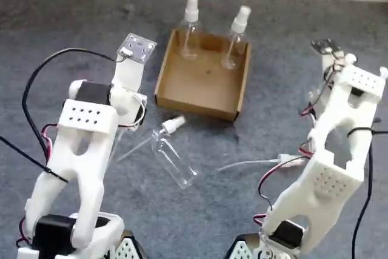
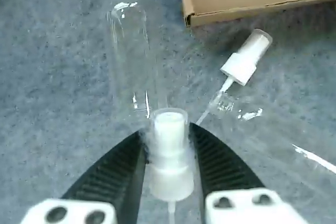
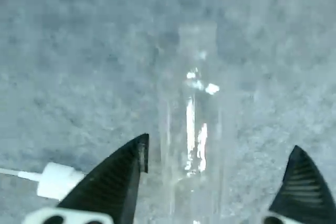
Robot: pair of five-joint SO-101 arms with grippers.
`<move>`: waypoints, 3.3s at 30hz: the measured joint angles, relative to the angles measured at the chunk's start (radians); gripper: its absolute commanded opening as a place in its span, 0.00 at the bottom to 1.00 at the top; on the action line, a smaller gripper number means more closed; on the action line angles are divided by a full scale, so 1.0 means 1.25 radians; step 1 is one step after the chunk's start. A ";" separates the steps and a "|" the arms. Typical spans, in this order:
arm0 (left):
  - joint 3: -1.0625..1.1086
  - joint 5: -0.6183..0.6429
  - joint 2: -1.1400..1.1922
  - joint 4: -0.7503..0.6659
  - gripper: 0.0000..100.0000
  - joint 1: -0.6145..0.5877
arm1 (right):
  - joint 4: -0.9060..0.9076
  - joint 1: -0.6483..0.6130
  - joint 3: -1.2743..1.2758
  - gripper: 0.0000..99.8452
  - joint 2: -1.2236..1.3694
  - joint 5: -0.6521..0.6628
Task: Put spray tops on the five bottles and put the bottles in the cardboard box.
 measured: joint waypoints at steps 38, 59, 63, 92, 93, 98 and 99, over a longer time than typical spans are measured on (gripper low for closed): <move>0.000 0.000 -0.004 -0.001 0.00 0.000 | 0.076 -0.023 -0.279 0.04 0.225 -0.006; 0.000 0.007 -0.540 -0.001 0.00 -0.210 | 0.220 -0.398 -0.216 0.00 -0.369 -0.378; 0.000 0.096 -0.584 -0.025 0.00 -0.207 | 0.106 -0.534 0.075 0.00 -0.594 -0.419; 0.124 0.598 -0.611 -0.292 0.00 -0.120 | -0.794 -0.945 1.212 0.00 -1.072 -0.430; 0.141 0.598 -0.611 -0.308 0.00 -0.118 | -0.794 -0.945 1.212 0.00 -1.072 -0.430; 0.214 0.598 -0.611 -0.366 0.00 -0.118 | -0.794 -0.945 1.212 0.00 -1.072 -0.430; 0.221 0.598 -0.611 -0.369 0.00 -0.114 | -0.795 -0.945 1.212 0.00 -1.072 -0.430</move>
